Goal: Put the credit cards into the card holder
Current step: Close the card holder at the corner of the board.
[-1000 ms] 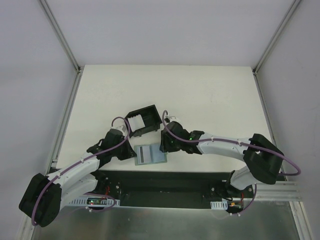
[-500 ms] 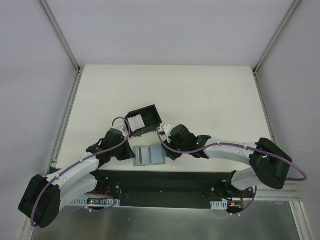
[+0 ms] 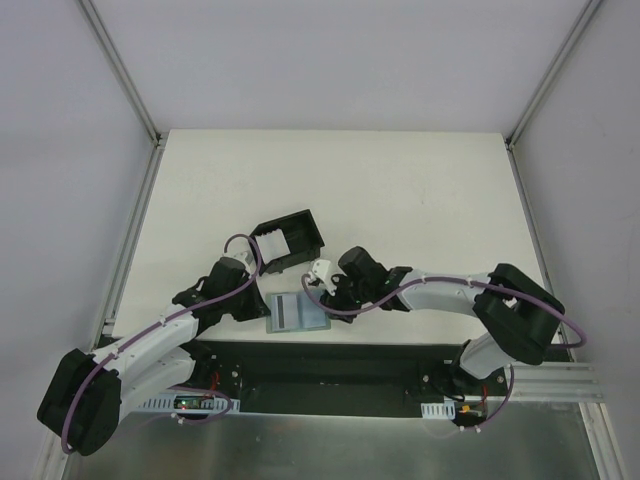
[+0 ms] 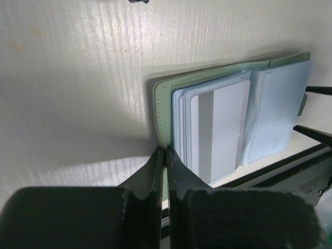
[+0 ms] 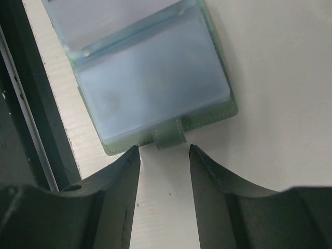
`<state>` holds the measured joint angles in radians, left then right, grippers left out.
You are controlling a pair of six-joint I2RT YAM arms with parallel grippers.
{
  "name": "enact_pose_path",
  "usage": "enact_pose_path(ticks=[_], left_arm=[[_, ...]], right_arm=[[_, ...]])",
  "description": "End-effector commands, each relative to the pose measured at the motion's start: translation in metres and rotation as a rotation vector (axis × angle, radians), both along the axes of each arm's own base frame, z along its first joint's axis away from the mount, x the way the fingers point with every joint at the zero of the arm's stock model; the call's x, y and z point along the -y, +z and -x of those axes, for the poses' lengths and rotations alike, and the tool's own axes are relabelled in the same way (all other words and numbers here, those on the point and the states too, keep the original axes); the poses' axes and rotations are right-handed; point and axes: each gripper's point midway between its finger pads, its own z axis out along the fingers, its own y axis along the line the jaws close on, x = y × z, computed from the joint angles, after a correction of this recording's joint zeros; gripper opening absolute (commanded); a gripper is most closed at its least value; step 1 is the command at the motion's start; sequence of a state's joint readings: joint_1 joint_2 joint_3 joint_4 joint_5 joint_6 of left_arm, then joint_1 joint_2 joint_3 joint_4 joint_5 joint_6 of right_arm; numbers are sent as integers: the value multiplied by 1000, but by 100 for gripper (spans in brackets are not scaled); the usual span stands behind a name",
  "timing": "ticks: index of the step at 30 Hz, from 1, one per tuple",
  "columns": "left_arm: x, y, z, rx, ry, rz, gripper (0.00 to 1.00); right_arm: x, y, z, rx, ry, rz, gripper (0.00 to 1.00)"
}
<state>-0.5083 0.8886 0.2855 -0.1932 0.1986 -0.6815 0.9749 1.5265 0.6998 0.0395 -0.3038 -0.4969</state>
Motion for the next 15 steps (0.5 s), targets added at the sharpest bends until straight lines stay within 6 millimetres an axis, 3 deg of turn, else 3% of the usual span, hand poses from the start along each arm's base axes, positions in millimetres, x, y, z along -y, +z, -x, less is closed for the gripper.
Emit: enact_pose_path(ticks=[1, 8, 11, 15], left_arm=[[-13, -7, 4, -21, 5, -69, 0], [-13, -6, 2, -16, 10, -70, 0], [-14, -7, 3, -21, 9, -73, 0], [-14, -8, 3, -27, 11, -77, 0]], right_arm=[[-21, 12, -4, 49, 125, -70, 45], [-17, 4, -9, 83, 138, -48, 46], [-24, 6, -7, 81, 150, -63, 44], [-31, 2, -8, 66, 134, -53, 33]])
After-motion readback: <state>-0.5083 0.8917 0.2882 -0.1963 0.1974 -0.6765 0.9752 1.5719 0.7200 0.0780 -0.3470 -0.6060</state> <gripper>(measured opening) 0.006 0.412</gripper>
